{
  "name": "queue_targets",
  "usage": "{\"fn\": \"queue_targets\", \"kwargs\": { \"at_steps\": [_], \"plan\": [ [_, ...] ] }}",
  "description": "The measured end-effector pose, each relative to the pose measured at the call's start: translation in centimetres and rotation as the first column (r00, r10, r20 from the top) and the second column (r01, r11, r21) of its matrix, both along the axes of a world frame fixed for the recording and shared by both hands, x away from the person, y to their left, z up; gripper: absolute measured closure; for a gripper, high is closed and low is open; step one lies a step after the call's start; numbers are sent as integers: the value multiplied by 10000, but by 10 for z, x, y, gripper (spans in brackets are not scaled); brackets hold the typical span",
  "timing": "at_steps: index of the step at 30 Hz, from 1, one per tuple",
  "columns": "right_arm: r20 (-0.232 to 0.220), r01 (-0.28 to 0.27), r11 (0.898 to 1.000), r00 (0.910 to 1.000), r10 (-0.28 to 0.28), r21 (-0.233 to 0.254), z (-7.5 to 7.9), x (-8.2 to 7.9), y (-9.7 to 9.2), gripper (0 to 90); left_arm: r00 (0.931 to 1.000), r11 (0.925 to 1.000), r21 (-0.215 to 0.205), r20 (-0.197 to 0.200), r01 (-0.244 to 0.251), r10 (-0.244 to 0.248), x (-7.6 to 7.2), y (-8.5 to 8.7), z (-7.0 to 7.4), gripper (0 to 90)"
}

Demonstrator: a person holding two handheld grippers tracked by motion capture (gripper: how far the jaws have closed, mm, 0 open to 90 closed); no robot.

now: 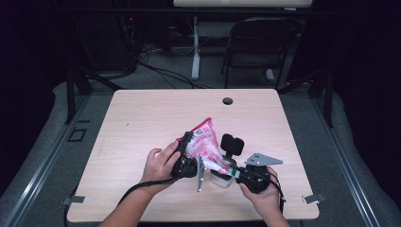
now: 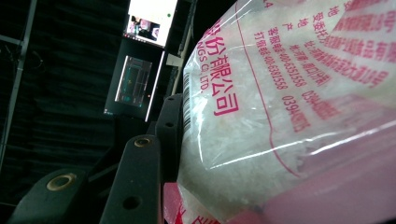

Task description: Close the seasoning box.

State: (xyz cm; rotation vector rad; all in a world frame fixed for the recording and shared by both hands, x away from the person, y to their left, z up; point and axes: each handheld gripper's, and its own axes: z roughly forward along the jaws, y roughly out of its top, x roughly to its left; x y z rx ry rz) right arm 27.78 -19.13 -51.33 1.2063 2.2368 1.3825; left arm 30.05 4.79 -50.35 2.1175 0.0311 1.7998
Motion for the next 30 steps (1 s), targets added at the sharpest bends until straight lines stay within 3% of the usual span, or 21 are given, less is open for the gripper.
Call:
{"fn": "queue_targets", "kwargs": {
  "at_steps": [19, 30],
  "plan": [
    [264, -213, 9996, 9994, 208, 194, 6, -5, -1, 742, 9998, 9998, 152, -174, -100, 102, 3, 1, -2, 643],
    [515, -268, 9996, 9983, 266, 18, 12, -9, -2, 733, 9994, 9998, 137, -324, -145, 150, 4, 2, -3, 646]
  ]
}}
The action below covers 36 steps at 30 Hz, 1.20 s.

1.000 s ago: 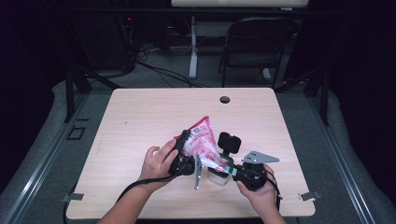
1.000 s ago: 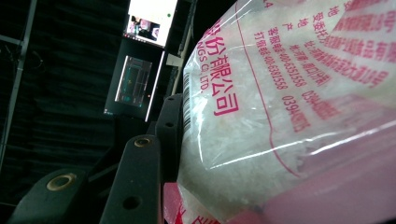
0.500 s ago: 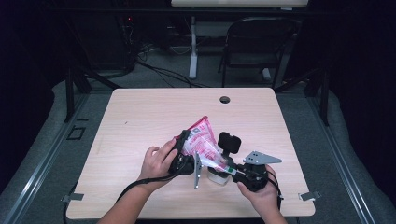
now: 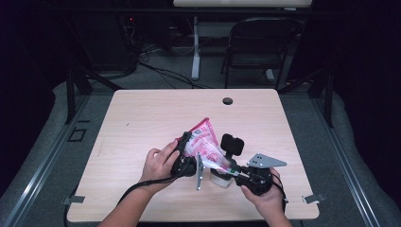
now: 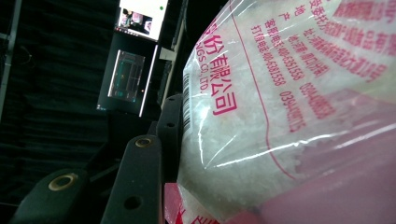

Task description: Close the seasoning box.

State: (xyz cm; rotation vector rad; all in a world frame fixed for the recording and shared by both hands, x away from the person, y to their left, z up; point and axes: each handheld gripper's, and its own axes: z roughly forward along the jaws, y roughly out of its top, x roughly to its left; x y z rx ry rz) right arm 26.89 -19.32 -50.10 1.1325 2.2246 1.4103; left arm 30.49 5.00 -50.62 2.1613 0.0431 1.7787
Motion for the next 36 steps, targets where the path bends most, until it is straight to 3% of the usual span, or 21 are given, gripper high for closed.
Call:
{"fn": "queue_targets", "kwargs": {
  "at_steps": [13, 20, 30, 36],
  "plan": [
    [262, 61, 9995, 9996, -52, -314, 1, -7, 0, 708, 9996, 9999, -29, -249, 102, -103, 4, 0, -3, 649],
    [485, 62, 9997, 9988, -51, -228, 4, -11, -3, 701, 9992, 10000, -10, -392, 61, -61, 6, 1, -3, 650],
    [331, -41, 9988, 9994, 57, -494, 2, -13, -1, 889, 9997, 9998, -44, -157, 210, -210, 5, -1, -2, 650],
    [112, -85, 9993, 9999, 89, -359, 0, -11, -2, 900, 9998, 9998, -74, -77, 176, -177, 3, -1, 0, 650]
  ]
}}
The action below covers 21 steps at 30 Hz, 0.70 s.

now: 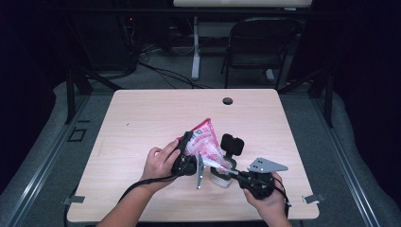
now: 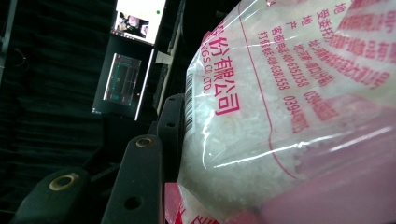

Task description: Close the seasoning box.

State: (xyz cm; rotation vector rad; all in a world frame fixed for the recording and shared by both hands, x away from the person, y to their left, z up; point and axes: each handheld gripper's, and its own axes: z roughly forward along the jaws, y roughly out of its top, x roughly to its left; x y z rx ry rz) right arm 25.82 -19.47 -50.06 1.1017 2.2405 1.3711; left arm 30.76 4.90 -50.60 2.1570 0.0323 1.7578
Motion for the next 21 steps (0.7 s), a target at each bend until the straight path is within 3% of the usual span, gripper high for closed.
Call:
{"fn": "queue_targets", "kwargs": {
  "at_steps": [21],
  "plan": [
    [-56, 282, 9996, 9996, -282, 27, -2, 2, -1, 900, 9993, 10000, 69, 367, 37, -39, -3, -3, 3, 650]
  ]
}}
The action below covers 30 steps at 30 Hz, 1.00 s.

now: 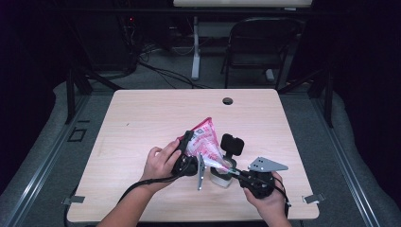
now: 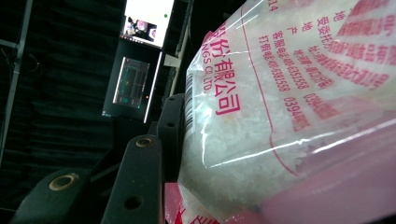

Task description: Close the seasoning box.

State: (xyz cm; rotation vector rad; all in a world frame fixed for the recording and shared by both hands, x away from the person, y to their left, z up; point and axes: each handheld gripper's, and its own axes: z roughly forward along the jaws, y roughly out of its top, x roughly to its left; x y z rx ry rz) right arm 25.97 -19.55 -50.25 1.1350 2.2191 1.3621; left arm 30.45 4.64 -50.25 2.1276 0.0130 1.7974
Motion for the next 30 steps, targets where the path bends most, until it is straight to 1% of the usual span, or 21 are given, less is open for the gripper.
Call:
{"fn": "queue_targets", "kwargs": {
  "at_steps": [5, 6, 11, 16, 17, 20, 22, 30],
  "plan": [
    [14, -6, 10000, 10000, 6, -20, 1, 0, -1, 900, 10000, 10000, -27, -12, -11, 11, -1, 0, 1, 650],
    [17, -8, 10000, 10000, 8, -11, 1, 0, -1, 900, 10000, 10000, 10, 60, 18, -18, -1, 0, 2, 649],
    [2, 14, 10000, 10000, -14, -21, 1, 0, -1, 900, 10000, 10000, -41, 35, 19, -19, -1, -1, 2, 649],
    [-11, 34, 10000, 10000, -34, -6, 0, 0, -1, 900, 9999, 10000, -4, 163, 34, -34, -1, -2, 2, 647],
    [-7, 42, 10000, 10000, -42, 25, 0, 0, -1, 900, 9999, 10000, -14, 102, 8, -8, -1, -2, 2, 647],
    [-22, 59, 10000, 10000, -59, -41, 0, 0, -2, 900, 9997, 10000, 59, 228, 36, -38, -2, -2, 3, 646],
    [-41, 64, 10000, 10000, -65, -52, 0, 0, -2, 900, 9999, 10000, 46, 150, -13, 12, -2, -2, 3, 645],
    [4, 52, 10000, 10000, -52, -50, -1, 0, -2, 900, 9997, 10000, 50, 229, 11, -12, -2, -2, 4, 644]
  ]
}}
